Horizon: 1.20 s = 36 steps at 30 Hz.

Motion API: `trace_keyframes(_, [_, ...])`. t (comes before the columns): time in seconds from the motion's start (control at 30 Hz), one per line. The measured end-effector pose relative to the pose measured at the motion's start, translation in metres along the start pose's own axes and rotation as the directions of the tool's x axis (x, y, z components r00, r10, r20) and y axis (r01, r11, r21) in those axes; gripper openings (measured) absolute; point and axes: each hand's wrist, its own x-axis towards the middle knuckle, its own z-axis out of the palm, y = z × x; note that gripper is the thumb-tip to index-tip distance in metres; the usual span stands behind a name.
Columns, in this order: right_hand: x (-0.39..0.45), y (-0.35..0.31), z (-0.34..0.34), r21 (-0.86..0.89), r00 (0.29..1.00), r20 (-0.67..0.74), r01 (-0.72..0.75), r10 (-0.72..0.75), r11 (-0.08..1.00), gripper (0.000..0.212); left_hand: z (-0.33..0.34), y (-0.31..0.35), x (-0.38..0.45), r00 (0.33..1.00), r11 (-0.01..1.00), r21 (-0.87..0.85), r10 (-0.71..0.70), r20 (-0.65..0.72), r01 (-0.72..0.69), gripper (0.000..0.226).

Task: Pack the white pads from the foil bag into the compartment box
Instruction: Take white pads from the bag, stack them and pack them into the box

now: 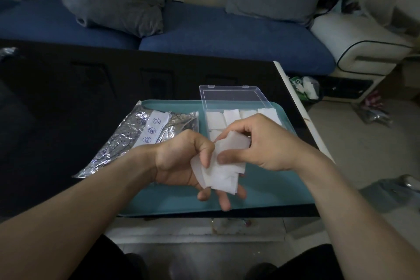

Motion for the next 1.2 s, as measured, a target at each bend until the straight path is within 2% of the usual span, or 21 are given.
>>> trace_keyframes(0.13, [0.000,0.006,-0.004,0.010,0.990,-0.140,0.032,-0.030,0.999,0.020,-0.002,0.001,0.002,0.991,0.991,-0.100,0.081,-0.110,-0.093,0.048])
trace_keyframes(0.3, [0.000,0.017,-0.012,0.103,0.960,-0.280,0.022,0.008,0.994,0.017,-0.005,0.003,0.003,0.957,0.973,-0.108,0.172,-0.234,-0.202,0.069])
trace_keyframes(0.43, [-0.003,0.019,-0.019,0.268,0.936,-0.351,0.079,0.022,0.960,0.019,-0.006,0.004,0.003,0.932,0.973,-0.087,0.177,-0.315,-0.214,0.069])
trace_keyframes(0.5, [-0.007,0.018,-0.025,0.353,0.945,-0.327,0.122,0.000,0.928,0.021,-0.008,0.003,0.003,0.930,0.981,-0.045,0.162,-0.331,-0.187,0.070])
trace_keyframes(0.57, [-0.010,0.016,-0.028,0.357,0.970,-0.240,0.133,-0.047,0.925,0.020,-0.010,0.002,0.004,0.936,0.987,-0.009,0.147,-0.320,-0.158,0.072])
trace_keyframes(0.7, [-0.007,0.013,-0.017,0.249,0.996,-0.069,0.065,-0.049,0.966,0.018,-0.009,0.000,0.006,0.971,0.997,0.015,0.080,-0.226,-0.079,0.073])
trace_keyframes(0.8, [-0.001,0.008,-0.006,0.128,0.999,-0.028,0.022,-0.018,0.992,0.032,-0.009,-0.003,0.006,0.987,1.000,0.004,0.029,-0.161,-0.029,0.084])
trace_keyframes(0.9, [0.003,0.005,0.003,0.045,1.000,0.008,0.015,-0.015,0.999,0.031,-0.009,-0.004,0.007,0.987,1.000,-0.017,-0.005,-0.159,0.003,0.092])
trace_keyframes(1.0, [0.005,0.003,0.007,0.017,0.999,-0.041,0.027,-0.026,0.999,0.026,-0.009,-0.004,0.006,0.984,0.997,-0.073,0.014,-0.179,-0.028,0.100])
trace_keyframes(1.2, [0.003,0.001,0.006,0.087,0.986,-0.152,0.085,-0.071,0.993,0.021,-0.009,0.000,0.006,0.968,0.937,-0.288,0.138,-0.211,-0.196,0.108])
